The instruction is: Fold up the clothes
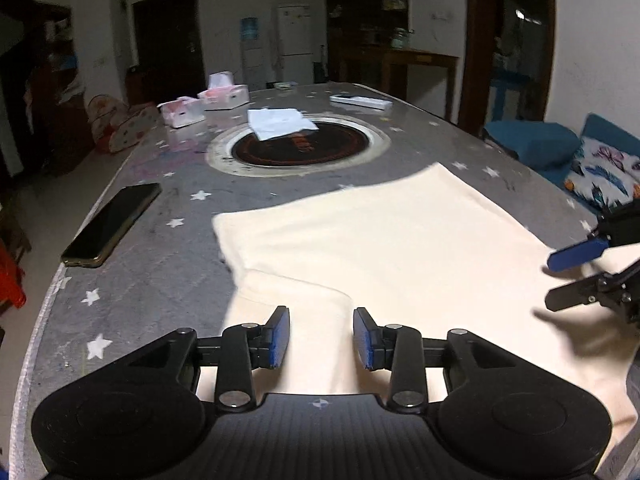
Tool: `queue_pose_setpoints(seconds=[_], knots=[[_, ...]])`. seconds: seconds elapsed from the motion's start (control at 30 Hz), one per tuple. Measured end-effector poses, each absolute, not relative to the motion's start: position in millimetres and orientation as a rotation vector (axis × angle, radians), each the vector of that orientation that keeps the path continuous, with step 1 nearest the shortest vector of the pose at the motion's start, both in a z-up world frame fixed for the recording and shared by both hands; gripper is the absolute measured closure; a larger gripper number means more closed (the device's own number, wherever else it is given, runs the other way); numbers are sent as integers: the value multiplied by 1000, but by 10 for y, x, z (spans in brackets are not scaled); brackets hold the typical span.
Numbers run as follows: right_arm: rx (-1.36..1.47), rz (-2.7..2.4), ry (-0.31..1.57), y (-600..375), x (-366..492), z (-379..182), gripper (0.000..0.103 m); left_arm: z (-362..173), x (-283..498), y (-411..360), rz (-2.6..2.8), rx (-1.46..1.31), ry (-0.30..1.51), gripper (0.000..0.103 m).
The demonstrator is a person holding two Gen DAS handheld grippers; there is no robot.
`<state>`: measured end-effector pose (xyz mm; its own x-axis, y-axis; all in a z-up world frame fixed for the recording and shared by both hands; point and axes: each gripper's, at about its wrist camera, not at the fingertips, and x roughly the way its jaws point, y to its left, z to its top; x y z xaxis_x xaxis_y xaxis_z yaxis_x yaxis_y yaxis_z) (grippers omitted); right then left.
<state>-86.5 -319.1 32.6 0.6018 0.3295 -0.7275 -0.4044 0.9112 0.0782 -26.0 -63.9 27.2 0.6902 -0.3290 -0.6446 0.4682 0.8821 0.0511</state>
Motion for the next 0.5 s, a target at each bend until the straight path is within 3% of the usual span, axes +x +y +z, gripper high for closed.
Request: queue_pose_setpoints(seconds=[0.13, 0.2, 0.27, 0.5], knots=[[-84, 433, 830, -3171, -902, 286, 59, 155, -250, -729, -424, 275, 680, 68], [-79, 433, 832, -3158, -902, 266, 59, 141, -252, -723, -422, 274, 672, 87], [-75, 430, 832, -3153, -902, 245, 59, 158, -252, -679, -408, 262, 664, 96], [-68, 424, 828, -3152, -917, 217, 58, 442, -357, -151, -306, 75, 599, 100]])
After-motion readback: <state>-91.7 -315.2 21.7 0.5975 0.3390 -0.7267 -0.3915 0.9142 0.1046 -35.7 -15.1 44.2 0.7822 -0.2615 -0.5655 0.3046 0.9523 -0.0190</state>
